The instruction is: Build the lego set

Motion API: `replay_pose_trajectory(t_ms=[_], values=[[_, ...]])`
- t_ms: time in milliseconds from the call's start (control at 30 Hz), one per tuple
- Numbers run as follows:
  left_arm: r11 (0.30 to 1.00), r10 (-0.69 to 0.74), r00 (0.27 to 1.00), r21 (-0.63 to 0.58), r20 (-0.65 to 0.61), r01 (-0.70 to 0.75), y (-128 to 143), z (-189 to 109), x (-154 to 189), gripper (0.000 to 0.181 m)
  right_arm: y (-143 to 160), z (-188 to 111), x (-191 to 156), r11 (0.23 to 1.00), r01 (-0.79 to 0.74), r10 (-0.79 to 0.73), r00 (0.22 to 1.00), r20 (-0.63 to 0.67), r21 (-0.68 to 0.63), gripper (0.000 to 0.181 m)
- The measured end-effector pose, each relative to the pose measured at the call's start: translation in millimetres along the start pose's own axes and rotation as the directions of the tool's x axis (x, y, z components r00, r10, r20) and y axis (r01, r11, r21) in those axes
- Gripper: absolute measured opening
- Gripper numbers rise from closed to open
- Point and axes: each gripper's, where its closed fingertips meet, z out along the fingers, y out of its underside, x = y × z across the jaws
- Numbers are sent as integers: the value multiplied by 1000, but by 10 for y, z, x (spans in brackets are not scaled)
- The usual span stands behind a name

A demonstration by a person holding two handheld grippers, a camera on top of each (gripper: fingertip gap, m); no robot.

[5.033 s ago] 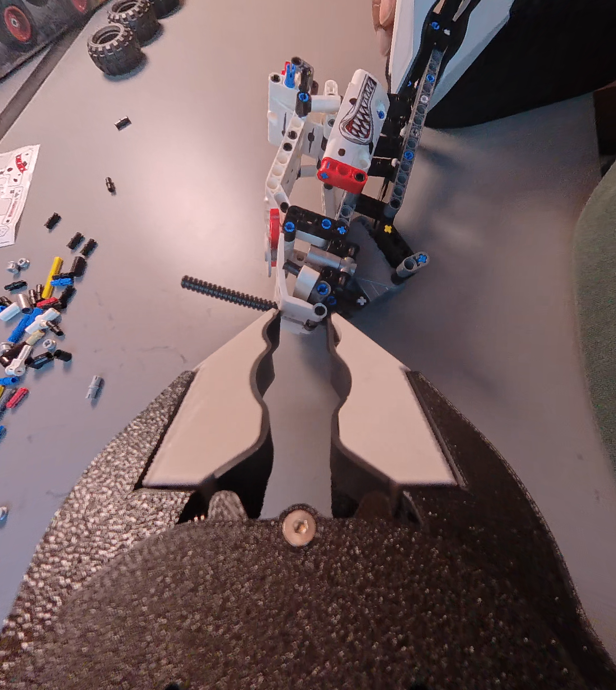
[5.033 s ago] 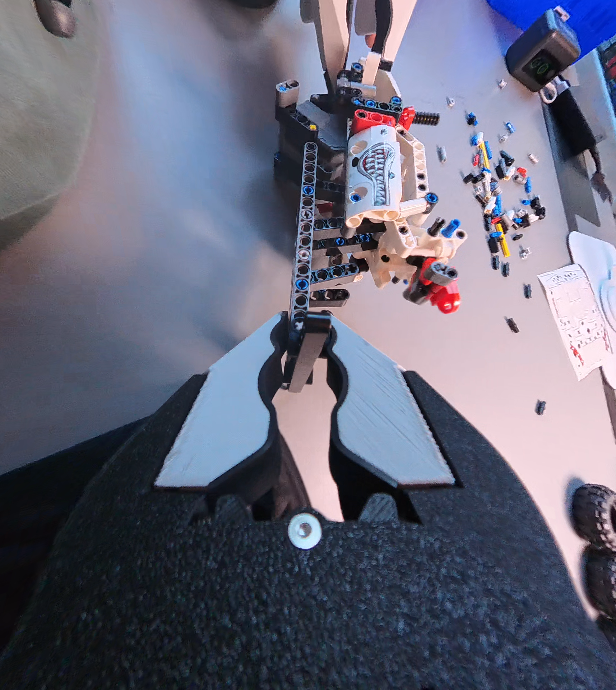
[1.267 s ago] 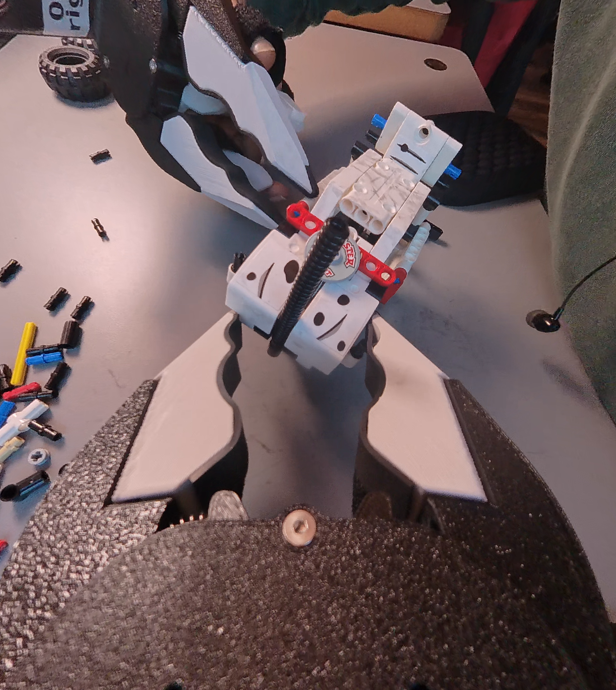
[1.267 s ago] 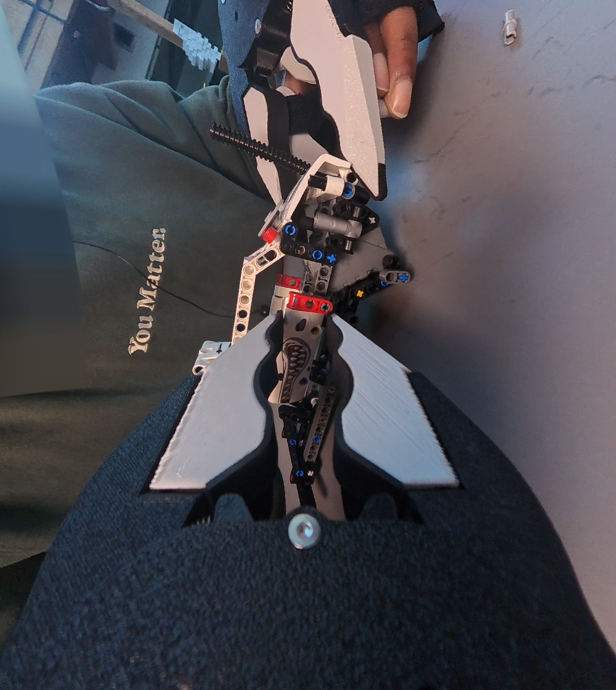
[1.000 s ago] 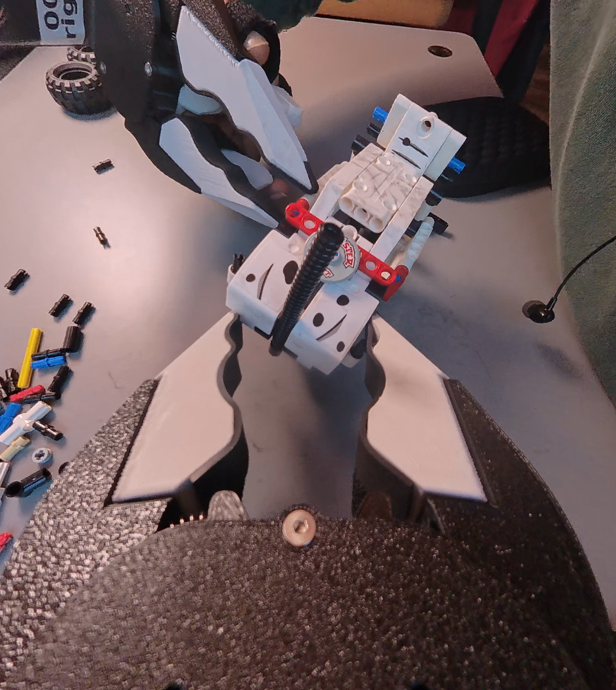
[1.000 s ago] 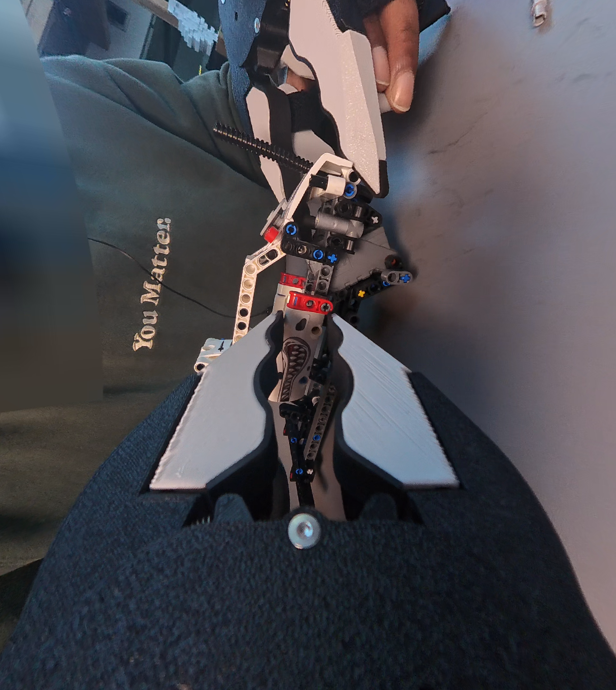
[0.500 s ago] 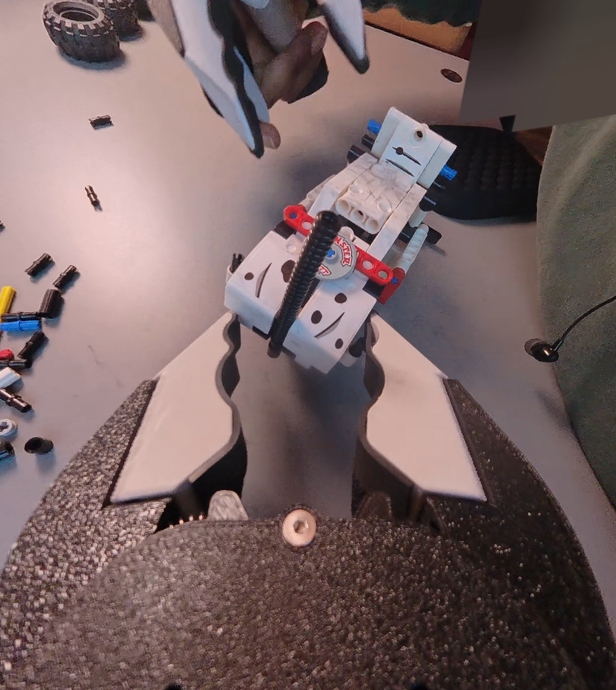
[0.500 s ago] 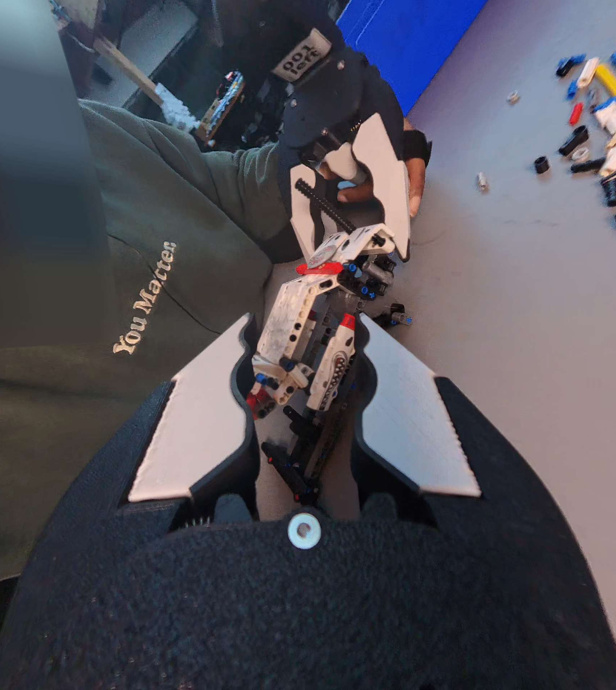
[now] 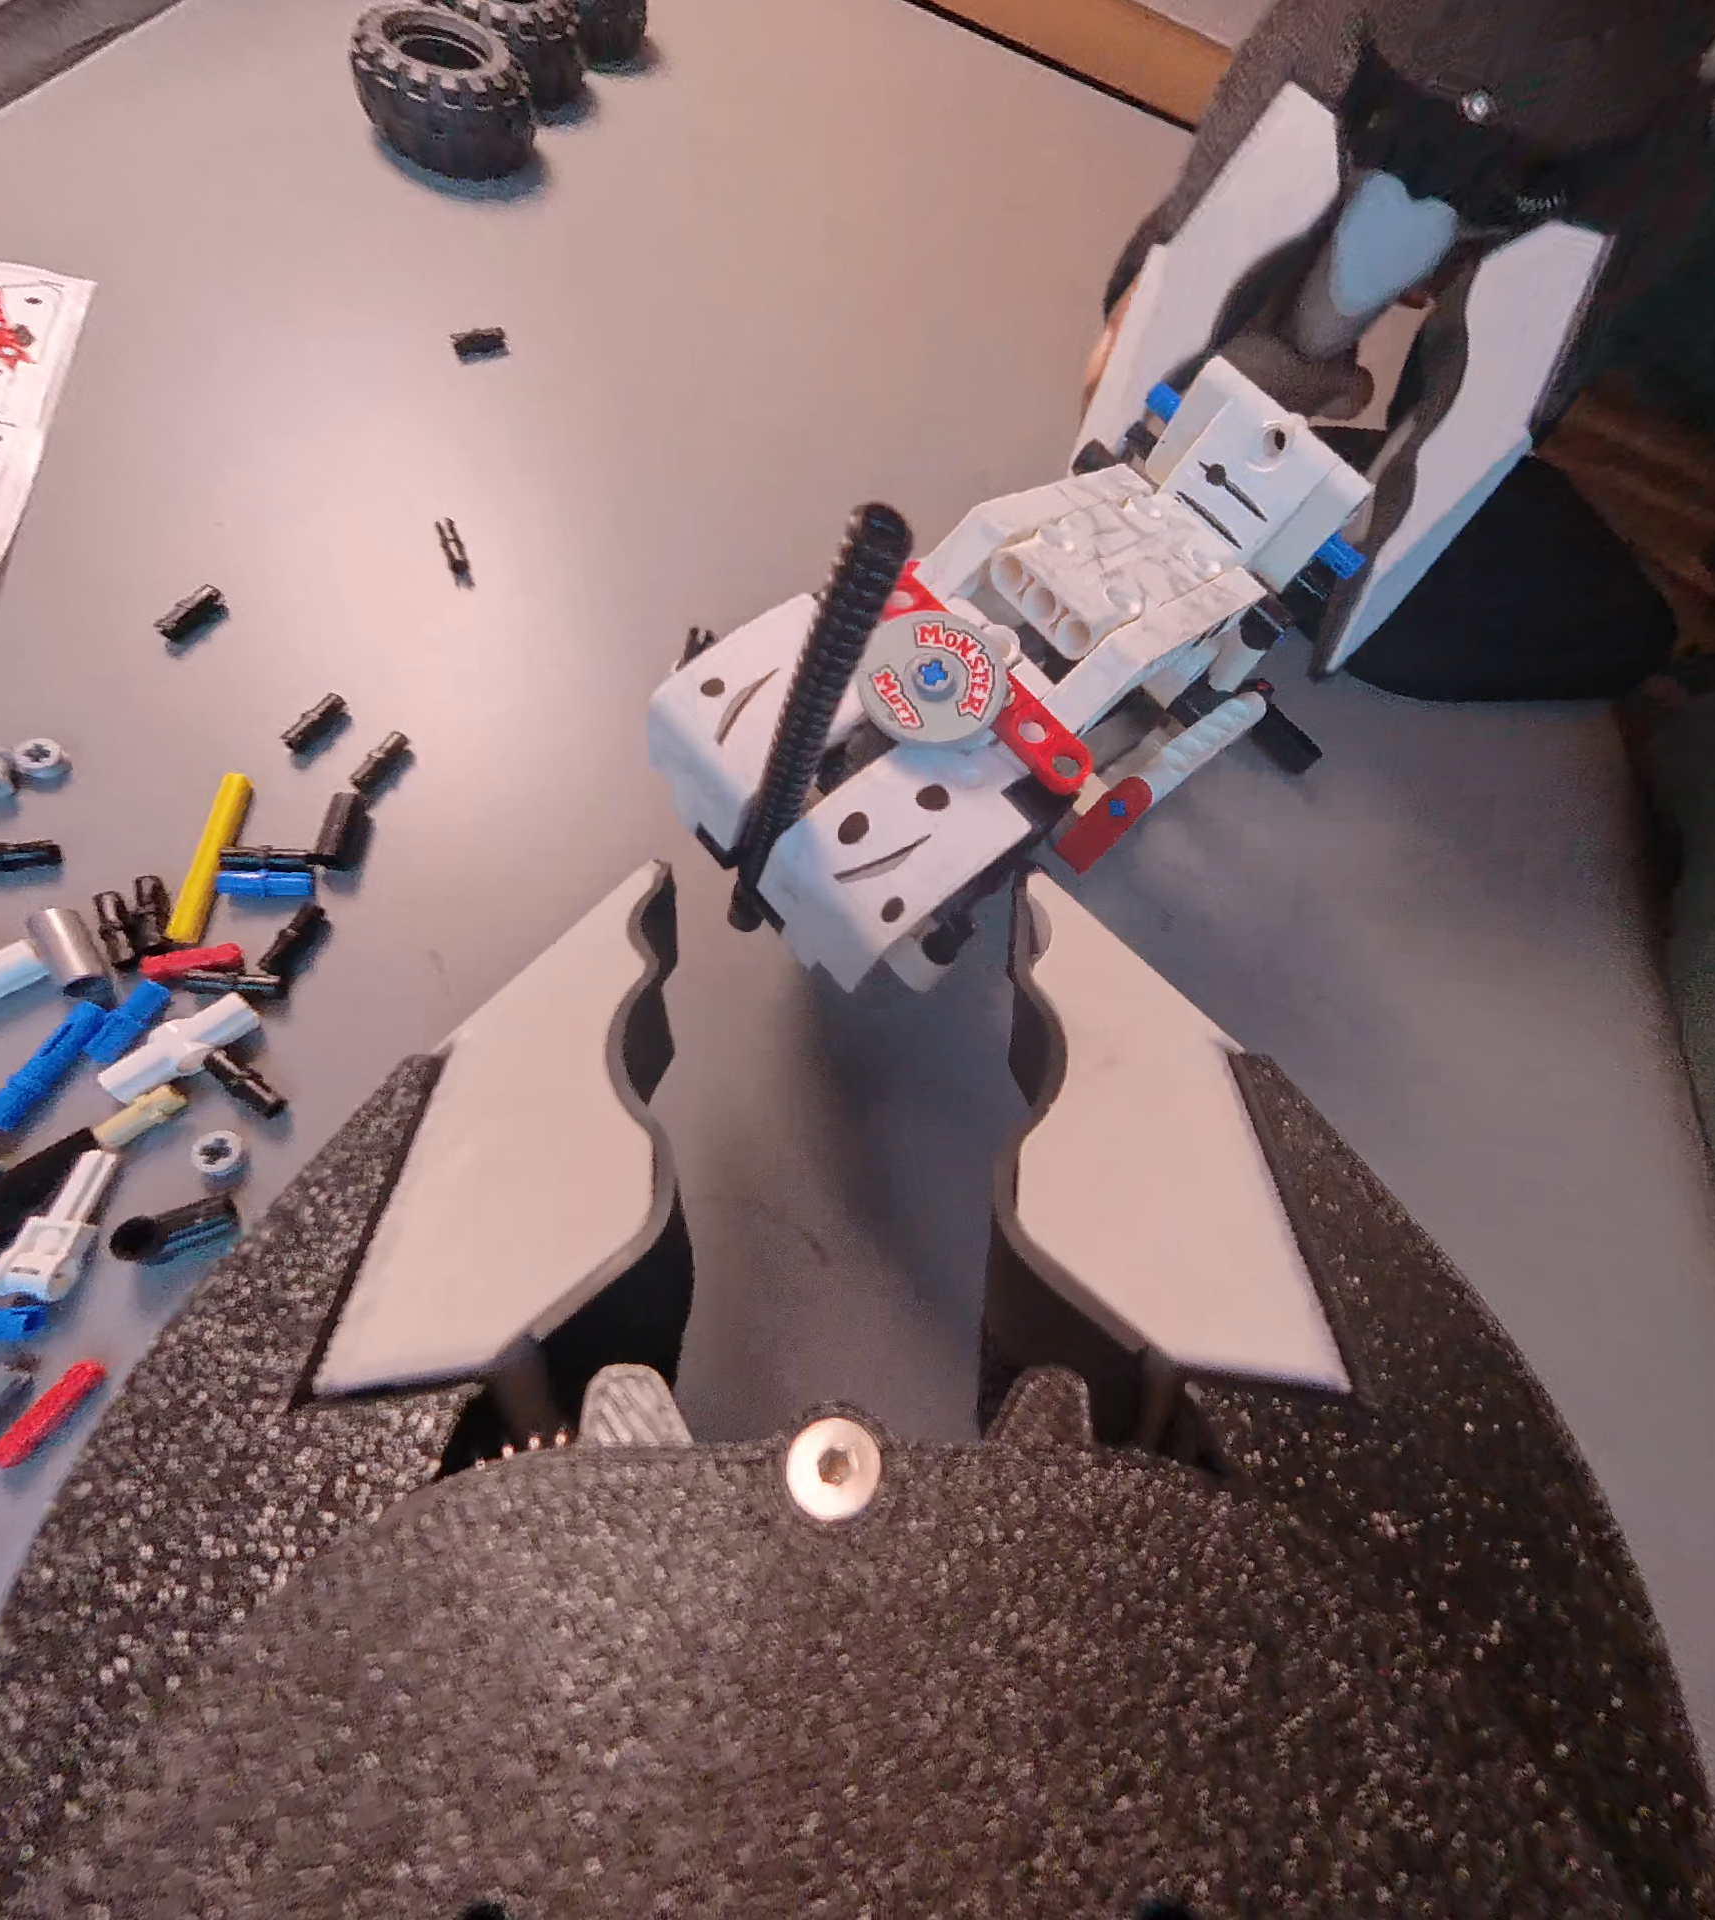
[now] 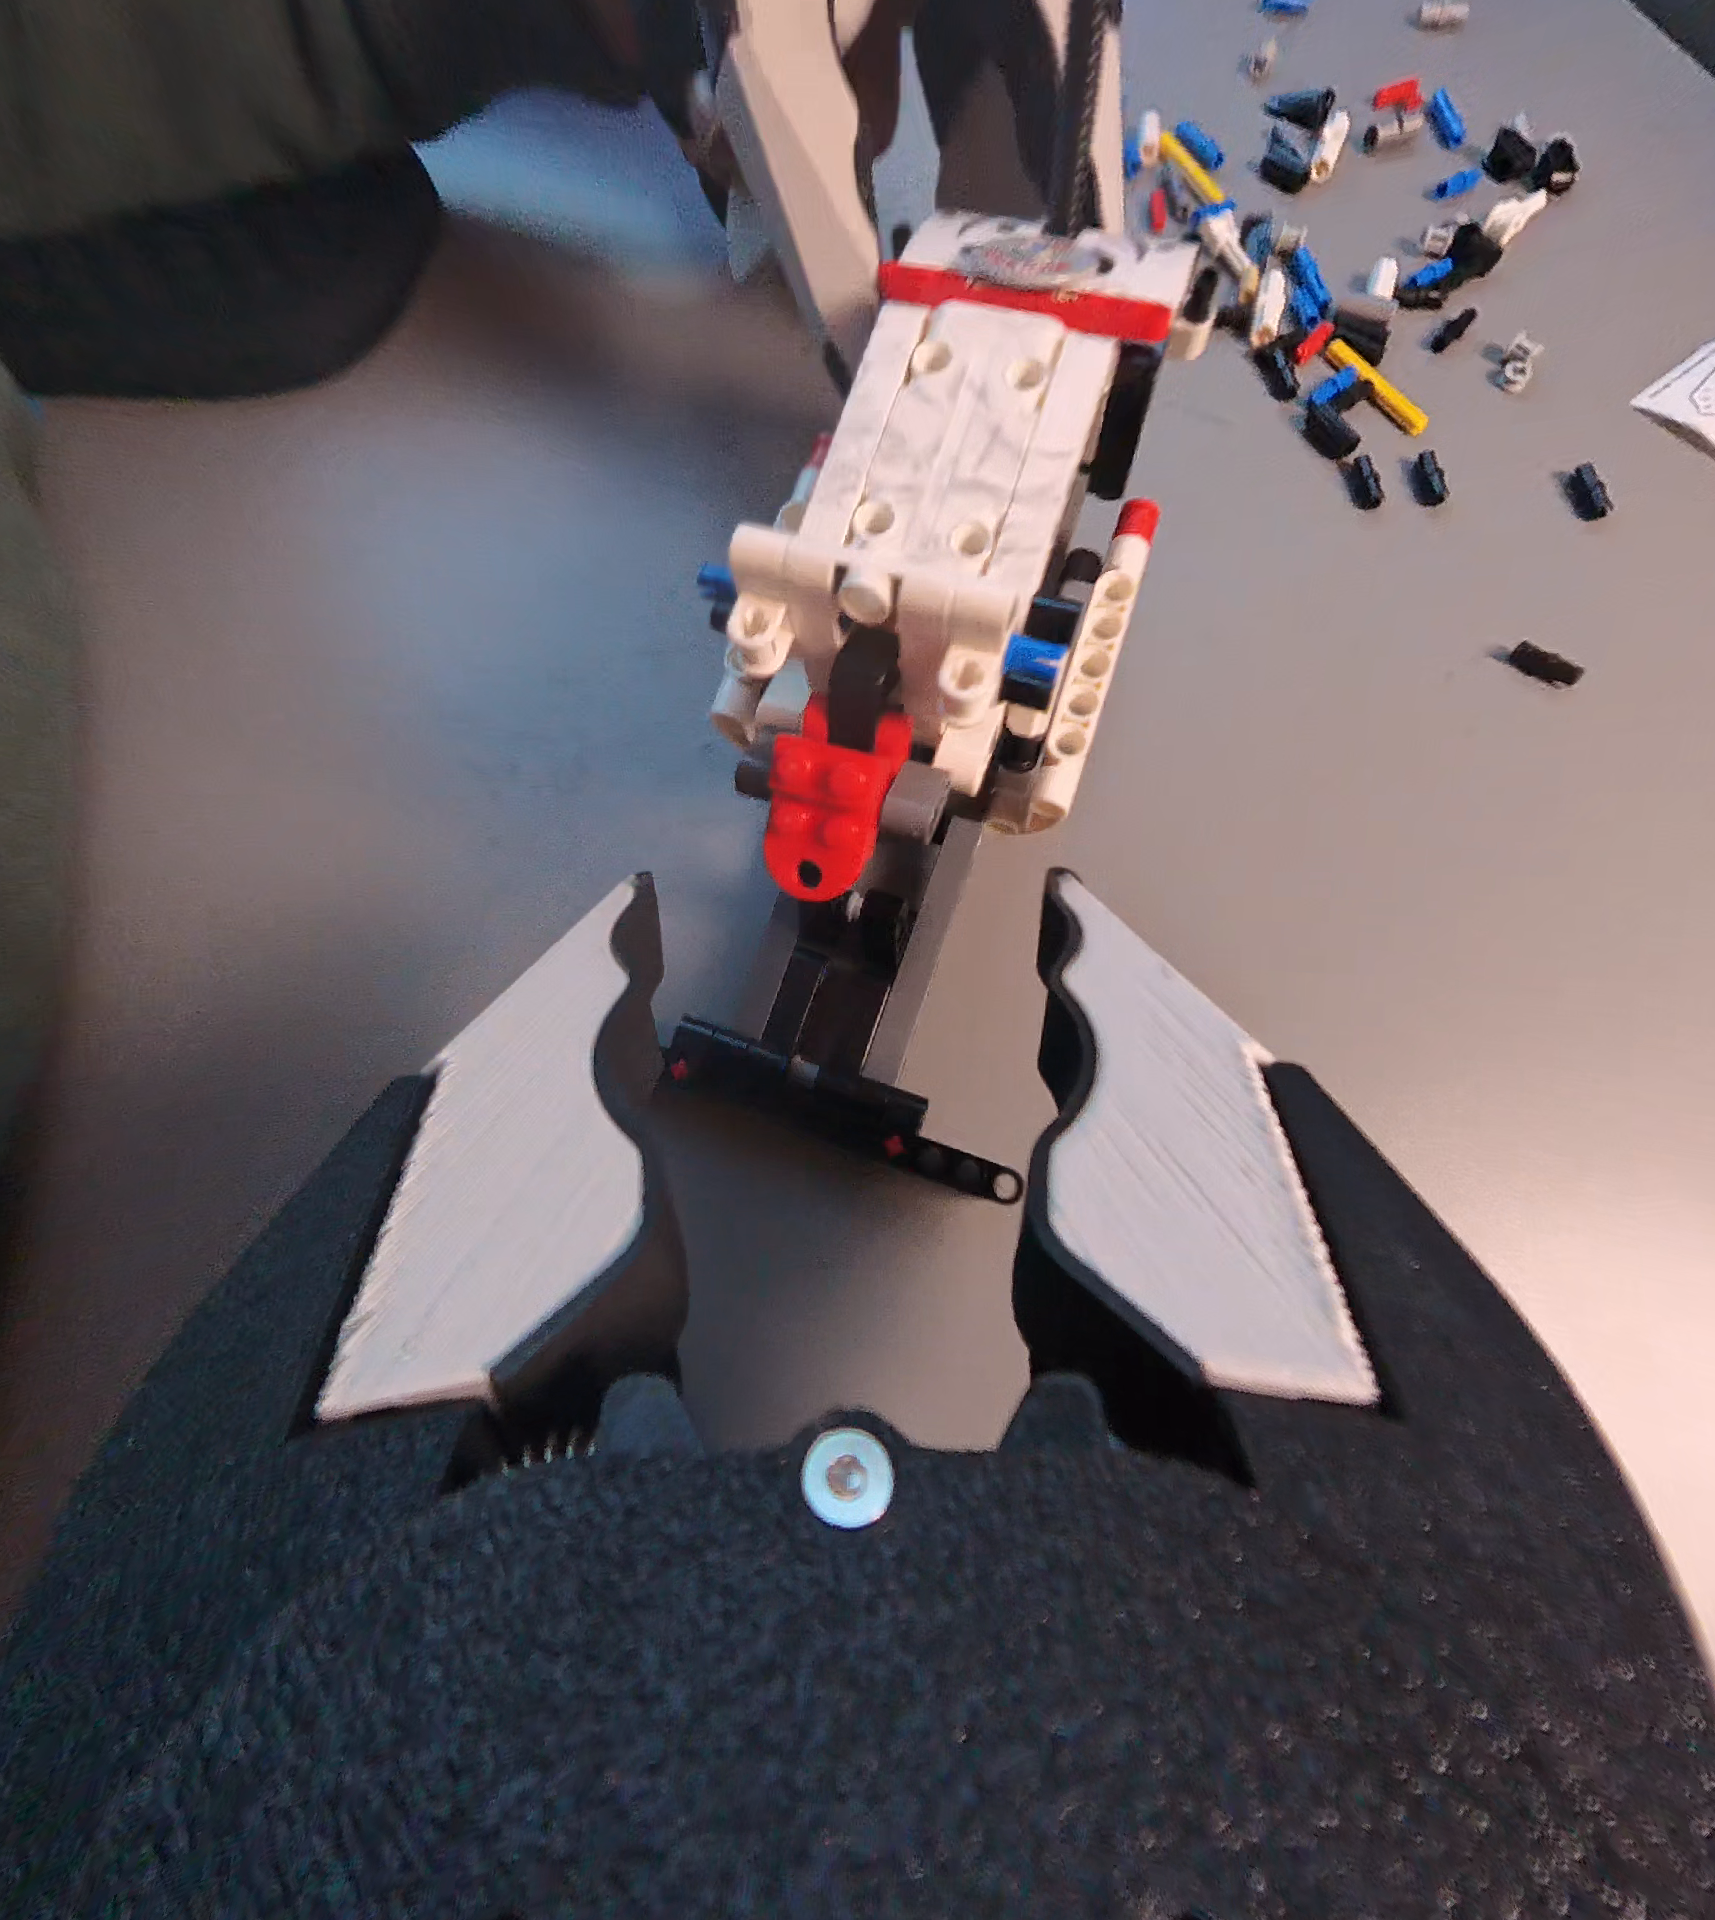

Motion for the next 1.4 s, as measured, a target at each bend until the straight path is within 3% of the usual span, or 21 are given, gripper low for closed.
replay_pose_trajectory(t_ms=[167,333,500,633,733,833,900,1000,1067,1167,1267,1333,1400], values=[[994,-80,974,95,210,62,-121,-242,-236,54,179,84,-93,994,19,-27,997,-73,-104,67],[975,-149,962,195,229,105,-172,-498,-83,52,303,112,-179,987,-2,-14,995,-97,-163,62],[982,-112,965,173,236,72,-17,-479,211,51,297,159,-328,977,-50,32,995,-90,-208,48],[991,-69,972,128,223,41,123,-390,360,48,208,281,-545,978,-14,4,999,-47,-208,35],[994,-20,980,107,200,-2,152,-325,438,48,99,412,-789,980,69,-67,998,17,-188,41],[996,-1,984,90,177,-15,197,-270,475,48,-163,377,-1051,977,199,-193,978,81,-78,43],[996,-3,986,84,169,-11,217,-240,485,47,-355,245,-952,970,242,-242,970,3,-22,41],[998,2,987,66,161,-13,240,-182,504,46,-526,-26,-437,981,195,-185,957,-222,24,48],[998,15,987,57,159,-24,245,-151,529,45,-470,-133,-155,990,139,-122,941,-316,33,58],[997,23,988,66,150,-33,227,-125,573,45,-202,-20,-22,999,48,-50,944,-325,-16,72],[996,11,990,87,142,-24,193,-130,581,45,-47,166,-55,998,-1,-23,943,-331,-69,39],[995,-5,991,101,133,-9,177,-150,573,45,-97,248,-160,998,-12,-7,944,-329,-55,13],[993,-17,991,120,132,1,150,-192,554,45,-167,324,-255,999,-32,18,943,-333,-36,2]])
